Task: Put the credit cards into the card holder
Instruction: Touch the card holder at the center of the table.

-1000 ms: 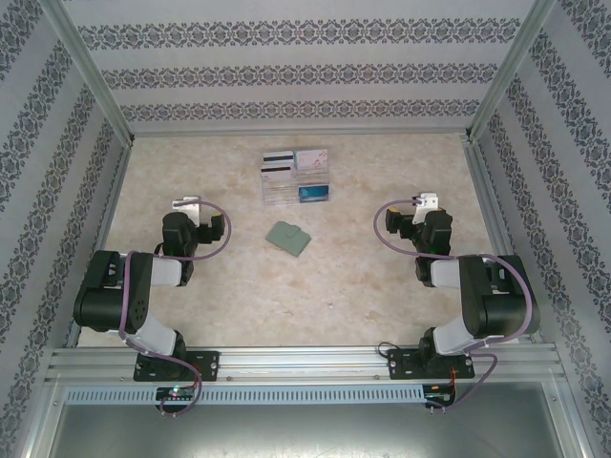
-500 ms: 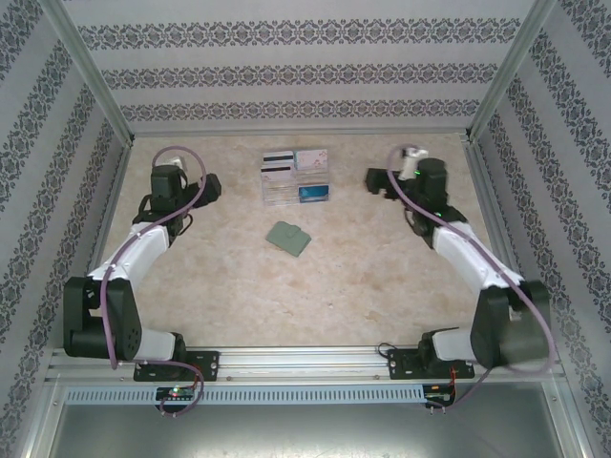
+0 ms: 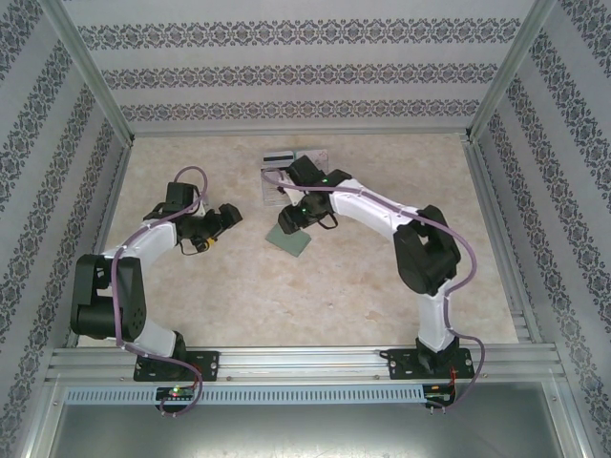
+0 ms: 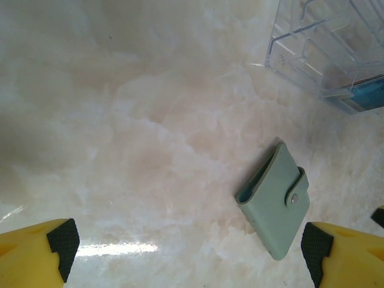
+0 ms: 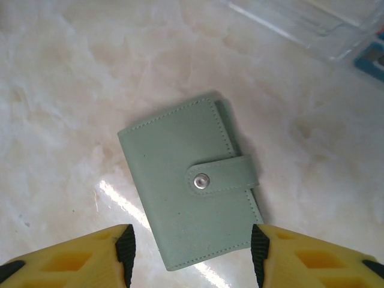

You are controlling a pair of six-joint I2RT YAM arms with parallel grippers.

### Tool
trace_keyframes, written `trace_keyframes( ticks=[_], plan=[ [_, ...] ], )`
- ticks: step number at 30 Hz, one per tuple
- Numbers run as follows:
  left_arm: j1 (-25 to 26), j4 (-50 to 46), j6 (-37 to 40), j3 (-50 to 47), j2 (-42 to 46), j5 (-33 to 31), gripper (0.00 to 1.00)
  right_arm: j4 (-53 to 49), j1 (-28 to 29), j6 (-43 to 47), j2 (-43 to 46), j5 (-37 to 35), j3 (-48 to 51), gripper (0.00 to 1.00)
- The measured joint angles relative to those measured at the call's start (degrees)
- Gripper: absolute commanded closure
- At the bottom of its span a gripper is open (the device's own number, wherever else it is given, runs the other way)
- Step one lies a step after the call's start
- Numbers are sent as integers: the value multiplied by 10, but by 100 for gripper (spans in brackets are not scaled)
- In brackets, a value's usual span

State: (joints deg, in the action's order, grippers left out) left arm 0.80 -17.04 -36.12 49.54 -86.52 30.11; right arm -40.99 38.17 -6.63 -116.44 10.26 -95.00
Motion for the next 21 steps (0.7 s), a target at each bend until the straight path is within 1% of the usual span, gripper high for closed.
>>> trace_keyframes(
  ticks=[7,10,16,21],
  plan=[
    [0,-16,0,15,0,10,3,-99,16,13,-76,-30,-105,45],
    [0,-21,0,16,0,12,3,-121,26,13,-112,-47,-142,46],
    [0,-21,0,16,0,14,3,-153,33,17,-159,-69,-169,48],
    [0,-21,0,16,-1,16,4,-158,33,21,-172,-81,-176,49]
  ],
)
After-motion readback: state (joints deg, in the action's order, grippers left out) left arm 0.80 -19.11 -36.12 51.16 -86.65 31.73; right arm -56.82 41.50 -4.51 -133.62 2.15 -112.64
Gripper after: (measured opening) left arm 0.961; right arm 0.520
